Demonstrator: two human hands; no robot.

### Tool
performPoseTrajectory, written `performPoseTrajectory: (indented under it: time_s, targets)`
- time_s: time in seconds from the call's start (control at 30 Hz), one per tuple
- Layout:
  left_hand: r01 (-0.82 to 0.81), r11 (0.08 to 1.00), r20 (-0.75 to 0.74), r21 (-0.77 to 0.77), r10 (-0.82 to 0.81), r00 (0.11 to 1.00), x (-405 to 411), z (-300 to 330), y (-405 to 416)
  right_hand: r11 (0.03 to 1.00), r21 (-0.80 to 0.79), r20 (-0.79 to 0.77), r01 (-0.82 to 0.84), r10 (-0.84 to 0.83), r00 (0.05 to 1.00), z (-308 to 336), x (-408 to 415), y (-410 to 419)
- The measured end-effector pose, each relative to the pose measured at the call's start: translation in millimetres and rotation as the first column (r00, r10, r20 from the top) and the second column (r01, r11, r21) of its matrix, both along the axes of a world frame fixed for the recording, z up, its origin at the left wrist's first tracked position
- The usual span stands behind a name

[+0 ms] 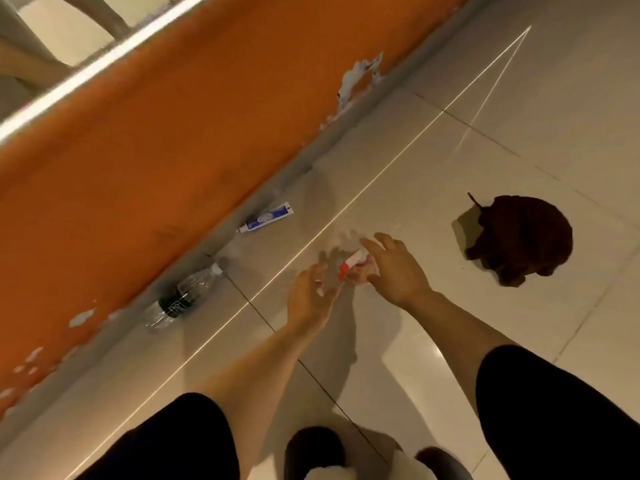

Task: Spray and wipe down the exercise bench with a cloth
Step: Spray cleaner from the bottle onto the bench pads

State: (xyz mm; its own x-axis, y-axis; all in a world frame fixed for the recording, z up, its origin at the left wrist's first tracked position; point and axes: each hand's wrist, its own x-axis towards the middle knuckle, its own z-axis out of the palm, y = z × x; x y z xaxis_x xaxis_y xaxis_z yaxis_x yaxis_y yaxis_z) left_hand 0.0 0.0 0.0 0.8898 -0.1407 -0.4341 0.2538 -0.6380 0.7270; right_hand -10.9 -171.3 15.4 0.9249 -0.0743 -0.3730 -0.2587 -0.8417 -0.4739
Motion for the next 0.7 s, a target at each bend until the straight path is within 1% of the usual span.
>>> performPoseTrajectory:
  time_s: [0.07,0.1,0.13,0.17,0.23,0.27,0.3,0.37,0.43,0.5,0.53,0.6,0.67,0.7]
  targets:
    - [-0.022,1.0,0.028,-0.002,0.022,0.999,6,-25,-12,0.992,-0.07,-0.012,-0.103,0.103,0.995,-30,14,1]
    - [-0.01,1.0,0.042,-0.024,0.011,0.999,8,-38,-17,0.987,-0.082,-0.005,-0.14,0.141,0.99,-49,21,0]
    - [0.0,0.999,0.022,-0.034,0.0,1.0,8,-41,-21,0.987,-0.07,-0.029,-0.145,0.144,0.989,-55,23,-1]
    - [0.015,0.999,0.035,-0.051,-0.013,0.999,9,-45,-25,0.987,-0.084,-0.011,-0.136,0.136,0.991,-63,25,-2]
    - [0.002,0.998,0.068,-0.066,0.003,0.998,10,-38,-31,0.985,-0.133,0.002,-0.11,0.112,0.994,-60,17,-5]
    - [-0.007,0.997,0.083,-0.074,0.013,0.996,10,-27,-35,0.987,-0.144,0.002,-0.075,0.076,0.997,-50,9,-6]
    - [-0.009,0.996,0.086,-0.085,0.017,0.996,10,-18,-39,0.992,-0.121,0.031,-0.022,0.026,0.999,-39,1,-8]
    - [0.028,0.996,0.079,-0.084,-0.021,0.997,8,14,-50,0.992,-0.062,0.044,0.107,-0.104,0.994,-6,-16,-16]
    - [0.085,0.988,0.088,-0.127,-0.074,0.993,5,58,-67,0.976,-0.074,0.052,0.206,-0.202,0.978,38,-31,-26]
    - [0.188,0.968,0.131,-0.167,-0.167,0.977,1,111,-88,0.945,-0.07,0.084,0.321,-0.315,0.945,91,-46,-41]
    - [0.248,0.958,0.161,-0.146,-0.224,0.961,-2,140,-99,0.922,-0.03,0.111,0.386,-0.381,0.918,121,-55,-49]
    - [0.349,0.931,0.224,-0.107,-0.319,0.921,-11,202,-124,0.85,0.134,0.158,0.51,-0.526,0.836,181,-73,-68]
    - [0.431,0.893,0.26,-0.134,-0.388,0.884,-25,264,-148,0.757,0.28,0.195,0.59,-0.647,0.737,245,-94,-91]
    - [0.476,0.867,0.28,-0.146,-0.425,0.861,-32,297,-162,0.72,0.315,0.219,0.618,-0.689,0.691,278,-104,-103]
